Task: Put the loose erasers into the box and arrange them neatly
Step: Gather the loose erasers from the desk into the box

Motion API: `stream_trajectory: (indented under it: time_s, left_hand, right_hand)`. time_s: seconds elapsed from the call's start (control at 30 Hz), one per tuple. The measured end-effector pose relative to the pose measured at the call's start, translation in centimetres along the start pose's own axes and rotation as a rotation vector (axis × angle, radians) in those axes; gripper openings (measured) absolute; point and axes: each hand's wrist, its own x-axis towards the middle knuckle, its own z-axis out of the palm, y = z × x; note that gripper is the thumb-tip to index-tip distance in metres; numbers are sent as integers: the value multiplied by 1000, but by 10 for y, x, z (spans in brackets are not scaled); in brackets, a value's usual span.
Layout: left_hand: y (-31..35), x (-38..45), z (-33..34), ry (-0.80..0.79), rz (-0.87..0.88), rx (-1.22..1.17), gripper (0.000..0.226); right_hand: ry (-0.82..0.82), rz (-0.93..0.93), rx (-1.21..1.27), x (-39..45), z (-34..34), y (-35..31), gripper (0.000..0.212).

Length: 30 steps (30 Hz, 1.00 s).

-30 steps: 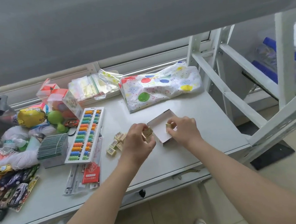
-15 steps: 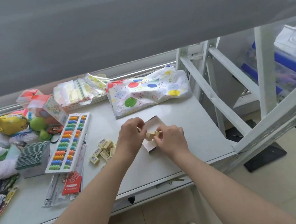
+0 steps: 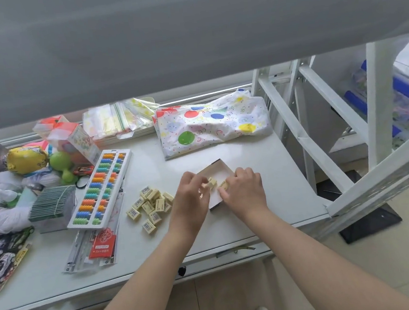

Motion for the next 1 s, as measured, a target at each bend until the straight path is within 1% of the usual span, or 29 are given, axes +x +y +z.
stream_trajectory:
  time_s: [0.1, 0.17, 0.27, 0.37, 0.43, 0.53, 0.63, 0.7, 0.73, 0.8, 0.87, 1.0]
  left_hand:
    - [-2, -16, 6, -27, 69, 57, 20]
    - [-3, -21, 7, -38, 31, 46, 26]
    - [-5, -18, 6, -72, -71, -7, 29]
    - [1, -18, -1, -99, -69, -19, 27]
    - [3, -25, -10, -59, -67, -7, 27]
    - [-8, -42, -31, 45, -110, 40, 28]
    - [-33, -60, -55, 158, -257, 90, 35]
    - [-49, -69, -70, 174, -387, 128, 47]
    - [-55, -73, -76, 157, -427, 149, 53]
    - [-63, -78, -85, 105, -460, 175, 60]
    - [-69, -81, -90, 73, -476, 166, 61]
    - [-75, -85, -94, 57, -495, 103, 52]
  right_hand:
    - [-36, -28, -70, -3, -3, -2, 47]
    - [-59, -39, -107, -5, -5, -5, 50]
    - [-66, -36, -140, -8, -6, -7, 52]
    - [-50, -26, -138, -11, -6, -8, 49]
    - [7, -49, -83, -14, -7, -12, 40]
    - [101, -182, 29, -16, -6, -25, 25]
    - [116, -326, 147, -17, -5, -47, 24]
    - [74, -413, 174, -15, -4, -62, 30]
    - [24, -451, 167, -13, -4, -69, 34]
    - [-87, -505, 126, -8, -3, -83, 42]
    - [-150, -531, 69, -1, -1, -94, 44]
    - [-228, -534, -54, 12, 3, -108, 39]
